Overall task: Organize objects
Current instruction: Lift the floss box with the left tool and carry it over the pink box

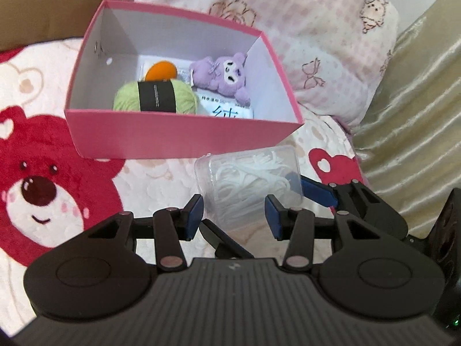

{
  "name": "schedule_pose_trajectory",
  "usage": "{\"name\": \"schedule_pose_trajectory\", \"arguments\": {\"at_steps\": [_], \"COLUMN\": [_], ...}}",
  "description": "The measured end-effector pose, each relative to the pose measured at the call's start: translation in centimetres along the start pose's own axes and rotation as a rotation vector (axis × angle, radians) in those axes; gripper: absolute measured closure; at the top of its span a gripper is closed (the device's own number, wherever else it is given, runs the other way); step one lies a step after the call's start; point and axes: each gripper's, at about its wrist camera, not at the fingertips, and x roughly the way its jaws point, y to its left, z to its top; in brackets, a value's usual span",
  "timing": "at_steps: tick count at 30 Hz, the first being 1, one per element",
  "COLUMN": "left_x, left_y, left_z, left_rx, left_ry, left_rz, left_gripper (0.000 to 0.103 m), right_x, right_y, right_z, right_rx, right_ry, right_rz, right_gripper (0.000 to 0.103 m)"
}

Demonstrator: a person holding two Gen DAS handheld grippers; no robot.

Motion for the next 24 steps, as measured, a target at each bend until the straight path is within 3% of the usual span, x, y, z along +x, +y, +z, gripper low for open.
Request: {"name": "schedule_pose_trajectory", "arguments": {"at_steps": [10,24], "left_x": [-3.4,-3.8], "left_y": [-1.0,-2.8], "left_z": [1.0,2.7], "left_rx": [0.009,0.037], "left_ry": [-0.069,-0.117], "left_rz": [-0.014,-0.037], "left_gripper": [0.059,0.059], "right_x": [-2.7,-4.7], "right_y": [0.9,-0.6], "right_z": [2.5,4.8], "right_rx": [-0.023,-0.033], "right_ry": [-0.060,-0.155], "right_rz": [-0.016,-0.034], "right_gripper": [0.006,0.007]}}
